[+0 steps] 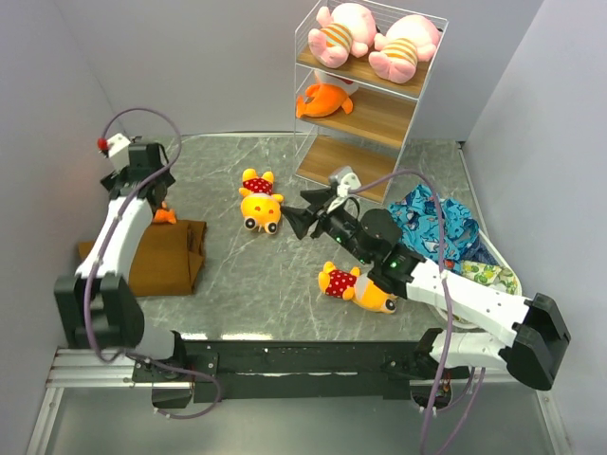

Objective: Place and organize the stuffed toys onto the shelf

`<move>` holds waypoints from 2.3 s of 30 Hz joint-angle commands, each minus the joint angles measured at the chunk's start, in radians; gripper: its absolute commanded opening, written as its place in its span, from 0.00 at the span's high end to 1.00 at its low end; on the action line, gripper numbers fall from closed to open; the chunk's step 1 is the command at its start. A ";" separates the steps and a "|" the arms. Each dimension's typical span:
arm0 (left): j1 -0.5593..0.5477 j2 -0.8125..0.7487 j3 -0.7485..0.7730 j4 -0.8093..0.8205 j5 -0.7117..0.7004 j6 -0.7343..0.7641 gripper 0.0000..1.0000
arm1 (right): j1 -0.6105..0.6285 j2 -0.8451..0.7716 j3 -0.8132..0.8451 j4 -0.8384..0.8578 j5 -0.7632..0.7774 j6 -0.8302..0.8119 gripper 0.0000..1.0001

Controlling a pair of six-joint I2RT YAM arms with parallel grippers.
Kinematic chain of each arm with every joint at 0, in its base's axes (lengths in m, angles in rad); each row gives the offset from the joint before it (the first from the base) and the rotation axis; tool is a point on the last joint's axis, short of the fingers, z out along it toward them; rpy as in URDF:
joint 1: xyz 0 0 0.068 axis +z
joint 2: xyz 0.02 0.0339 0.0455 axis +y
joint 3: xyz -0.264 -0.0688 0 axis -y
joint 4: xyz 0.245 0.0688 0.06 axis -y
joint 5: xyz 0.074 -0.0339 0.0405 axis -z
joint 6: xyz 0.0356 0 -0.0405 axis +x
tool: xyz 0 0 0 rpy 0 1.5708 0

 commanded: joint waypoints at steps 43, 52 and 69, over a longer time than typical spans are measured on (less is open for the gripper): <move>0.101 0.013 0.090 0.139 1.159 -0.049 0.99 | 0.002 -0.093 -0.112 0.175 -0.049 0.091 0.31; 0.098 -0.211 -0.263 0.776 1.522 -0.538 0.99 | 0.000 0.002 -0.007 0.063 0.093 0.492 0.31; 0.004 -0.476 -0.518 0.986 1.593 -0.707 0.99 | 0.069 0.264 0.211 0.089 0.012 0.828 0.36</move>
